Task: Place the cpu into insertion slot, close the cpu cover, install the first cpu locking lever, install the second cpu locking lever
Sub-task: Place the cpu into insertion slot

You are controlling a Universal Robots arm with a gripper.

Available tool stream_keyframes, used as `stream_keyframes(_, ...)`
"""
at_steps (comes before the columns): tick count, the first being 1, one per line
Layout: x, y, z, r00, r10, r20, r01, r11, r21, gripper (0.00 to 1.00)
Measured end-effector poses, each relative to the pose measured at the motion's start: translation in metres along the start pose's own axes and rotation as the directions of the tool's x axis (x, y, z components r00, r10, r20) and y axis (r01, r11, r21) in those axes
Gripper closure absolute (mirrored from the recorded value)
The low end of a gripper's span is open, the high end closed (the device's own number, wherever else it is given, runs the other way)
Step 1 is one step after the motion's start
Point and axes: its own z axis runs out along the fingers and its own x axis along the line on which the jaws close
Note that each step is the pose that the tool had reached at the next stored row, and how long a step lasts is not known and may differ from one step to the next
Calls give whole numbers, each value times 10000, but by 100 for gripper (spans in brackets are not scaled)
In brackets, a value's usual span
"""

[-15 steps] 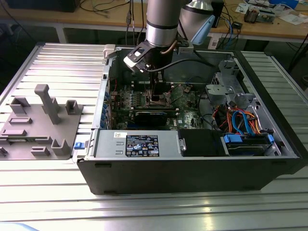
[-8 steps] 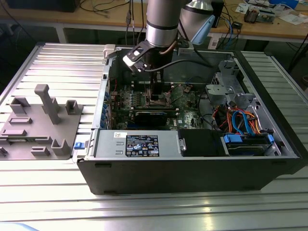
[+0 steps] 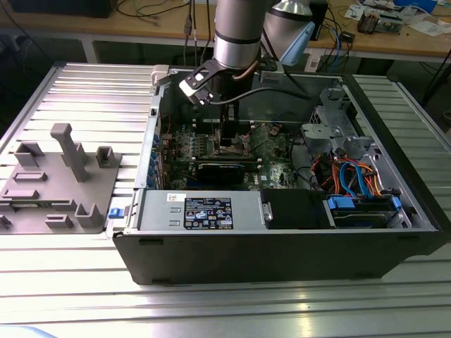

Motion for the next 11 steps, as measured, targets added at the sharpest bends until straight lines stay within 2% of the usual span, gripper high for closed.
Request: stream_keyframes(11,1,25,2,10000,0,0,0,10000,0,45)
